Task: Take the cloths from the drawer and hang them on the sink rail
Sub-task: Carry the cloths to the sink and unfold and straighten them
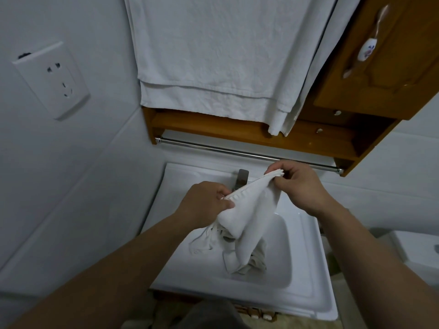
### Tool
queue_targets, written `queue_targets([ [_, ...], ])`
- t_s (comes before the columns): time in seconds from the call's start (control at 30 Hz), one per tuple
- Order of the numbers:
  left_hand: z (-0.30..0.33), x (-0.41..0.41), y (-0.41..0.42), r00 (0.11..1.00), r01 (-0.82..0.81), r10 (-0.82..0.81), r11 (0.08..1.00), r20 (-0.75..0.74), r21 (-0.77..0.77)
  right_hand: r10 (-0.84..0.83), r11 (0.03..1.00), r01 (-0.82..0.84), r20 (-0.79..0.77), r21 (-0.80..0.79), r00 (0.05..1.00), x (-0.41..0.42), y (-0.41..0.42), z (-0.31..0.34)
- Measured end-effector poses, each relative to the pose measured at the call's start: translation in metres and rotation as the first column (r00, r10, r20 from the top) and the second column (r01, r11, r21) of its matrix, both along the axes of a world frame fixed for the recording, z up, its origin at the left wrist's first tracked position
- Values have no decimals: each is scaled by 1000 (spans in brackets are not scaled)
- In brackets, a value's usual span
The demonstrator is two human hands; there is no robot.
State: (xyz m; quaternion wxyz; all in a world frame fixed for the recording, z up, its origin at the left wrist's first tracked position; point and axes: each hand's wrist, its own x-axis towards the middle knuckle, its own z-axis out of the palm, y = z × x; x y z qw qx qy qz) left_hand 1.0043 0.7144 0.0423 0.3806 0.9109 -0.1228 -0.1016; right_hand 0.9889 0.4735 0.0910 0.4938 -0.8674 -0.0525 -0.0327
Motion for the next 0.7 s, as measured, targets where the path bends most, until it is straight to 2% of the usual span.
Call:
queue_targets([
  [0.07,0,1,2,986,16,-34,994,166,104,-37,974,34,-7,-223,999,1,-3,-4],
  [0.13,1,2,1,947,28,-79,986,310,166,-65,893,48,-22,-448,998,3,-3,-8],
  [0.17,3,3,0,924,31,-103,981,369,194,-82,866,62,-18,-496,996,4,-2,-9],
  [0.23,7,8,-4,886,25,-125,975,447,223,-128,865,115,9,-488,992,6,1,-9],
  [0.3,12,16,-5,890,1,-95,979,446,206,-163,880,156,22,-450,986,9,3,-9],
  [0.4,12,26,-3,928,-22,-60,976,369,216,-122,882,81,-59,-464,991,7,3,-12],
  [0.5,9,25,-4,957,53,-116,971,265,235,-102,865,32,-113,-501,988,4,1,-15],
  [0.6,7,19,-7,962,140,-179,971,206,192,-154,863,130,-10,-489,988,7,1,-10],
  [0.7,10,21,-8,960,129,-169,975,223,181,-147,818,206,150,-538,978,10,4,-4],
])
